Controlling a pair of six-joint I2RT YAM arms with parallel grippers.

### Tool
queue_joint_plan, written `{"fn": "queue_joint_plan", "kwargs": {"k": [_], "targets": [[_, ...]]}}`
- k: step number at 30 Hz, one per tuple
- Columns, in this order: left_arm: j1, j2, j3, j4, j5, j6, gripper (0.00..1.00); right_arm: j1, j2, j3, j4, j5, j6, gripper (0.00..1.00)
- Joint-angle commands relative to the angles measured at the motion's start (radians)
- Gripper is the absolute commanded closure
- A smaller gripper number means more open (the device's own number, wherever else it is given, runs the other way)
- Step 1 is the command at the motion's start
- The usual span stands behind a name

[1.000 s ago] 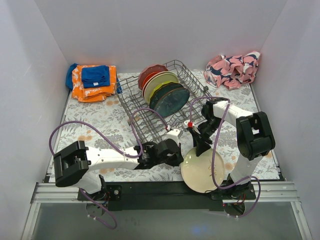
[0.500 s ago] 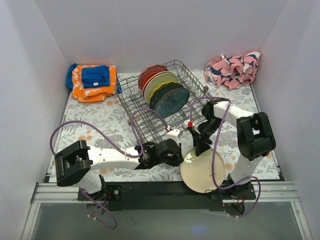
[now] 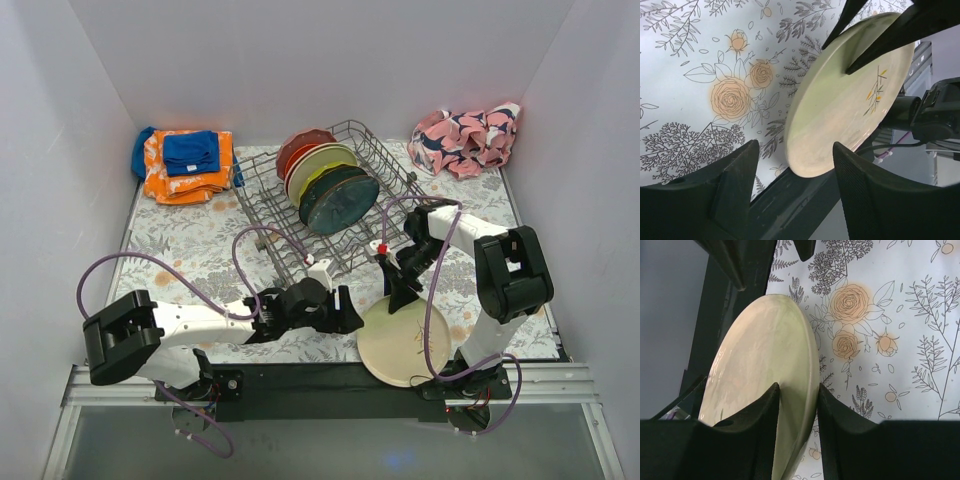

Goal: Load the plates into the dish rack
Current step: Pass the plate from the left arm to the right, then pass the plate from the right arm to the left

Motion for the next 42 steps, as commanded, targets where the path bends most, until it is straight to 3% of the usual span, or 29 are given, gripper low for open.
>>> {"fn": "queue_joint_plan", "kwargs": {"k": [1, 12, 22, 24, 27, 31, 33, 35, 39, 42], "targets": [[0.041, -0.027, -0.072, 0.108, 0.137, -0.020, 0.40, 0.006, -0.056, -0.021, -0.027, 0.003, -0.063, 0.99], [0.059, 0.152, -0.034, 0.322, 0.362, 0.060, 0.39, 0.018, -0.117, -0.012, -0.028, -0.053, -0.063, 0.99], [0.059, 0.225, -0.034, 0.503, 0.396, 0.100, 0.46, 0.028, -0.162, -0.022, -0.028, -0.082, -0.062, 0.99], [0.059, 0.238, -0.028, 0.530, 0.415, 0.106, 0.50, 0.029, -0.165, -0.024, -0.028, -0.093, -0.060, 0.99], [0.059, 0.268, -0.022, 0.565, 0.450, 0.087, 0.66, 0.029, -0.168, -0.019, -0.027, -0.106, -0.057, 0.99], [0.059, 0.280, -0.036, 0.596, 0.475, 0.063, 0.99, 0.029, -0.173, -0.013, -0.027, -0.116, -0.049, 0.99], [0.059, 0.260, -0.046, 0.590, 0.459, 0.060, 1.00, 0.028, -0.173, -0.004, -0.027, -0.117, -0.039, 0.99], [0.059, 0.237, -0.057, 0.570, 0.439, 0.061, 1.00, 0.029, -0.165, 0.017, -0.027, -0.117, 0.004, 0.92], [0.061, 0.133, -0.082, 0.528, 0.393, 0.083, 1.00, 0.028, -0.163, 0.095, -0.024, -0.100, 0.121, 0.57], [0.067, 0.073, -0.109, 0.501, 0.376, 0.092, 1.00, 0.026, -0.168, 0.206, -0.022, -0.077, 0.246, 0.48]]}}
